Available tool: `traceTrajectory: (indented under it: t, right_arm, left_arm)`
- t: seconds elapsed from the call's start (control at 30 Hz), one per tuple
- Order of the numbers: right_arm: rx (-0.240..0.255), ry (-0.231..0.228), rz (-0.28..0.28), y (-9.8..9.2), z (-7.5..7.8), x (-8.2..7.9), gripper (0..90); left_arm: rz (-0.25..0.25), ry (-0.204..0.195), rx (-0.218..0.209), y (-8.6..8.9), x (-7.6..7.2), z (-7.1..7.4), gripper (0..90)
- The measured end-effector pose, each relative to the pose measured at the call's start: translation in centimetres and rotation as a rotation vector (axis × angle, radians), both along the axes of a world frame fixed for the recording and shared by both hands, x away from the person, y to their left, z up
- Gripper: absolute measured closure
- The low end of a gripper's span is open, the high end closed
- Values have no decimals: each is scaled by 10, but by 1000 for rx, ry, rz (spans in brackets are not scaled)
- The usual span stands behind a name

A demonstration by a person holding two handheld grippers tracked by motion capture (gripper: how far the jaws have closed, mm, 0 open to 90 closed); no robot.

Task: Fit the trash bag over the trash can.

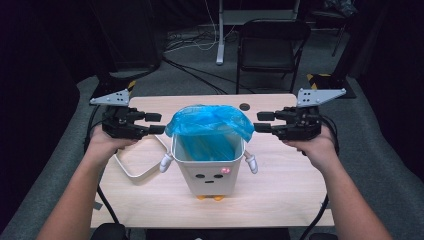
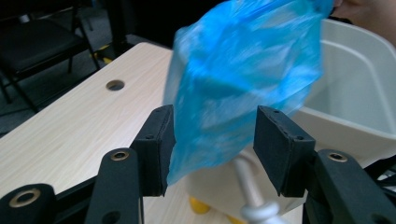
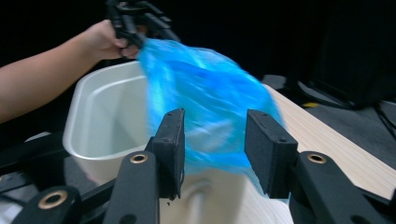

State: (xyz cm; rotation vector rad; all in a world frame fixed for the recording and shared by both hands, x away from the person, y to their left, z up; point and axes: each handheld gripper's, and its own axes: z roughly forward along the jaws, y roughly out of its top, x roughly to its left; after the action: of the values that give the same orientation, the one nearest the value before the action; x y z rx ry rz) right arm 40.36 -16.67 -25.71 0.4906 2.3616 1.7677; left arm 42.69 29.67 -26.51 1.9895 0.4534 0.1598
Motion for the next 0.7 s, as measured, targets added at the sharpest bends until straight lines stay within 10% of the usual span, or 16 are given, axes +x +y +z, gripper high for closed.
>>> traceTrajectory:
  t: [0.33,0.7]
  right_arm:
    - [-56,-19,84,21,4,-12,546]
    - [-85,-7,98,26,4,-13,858]
  left_arm:
    - [-55,26,13,-21,3,10,598]
    - [-88,20,68,-29,-6,20,896]
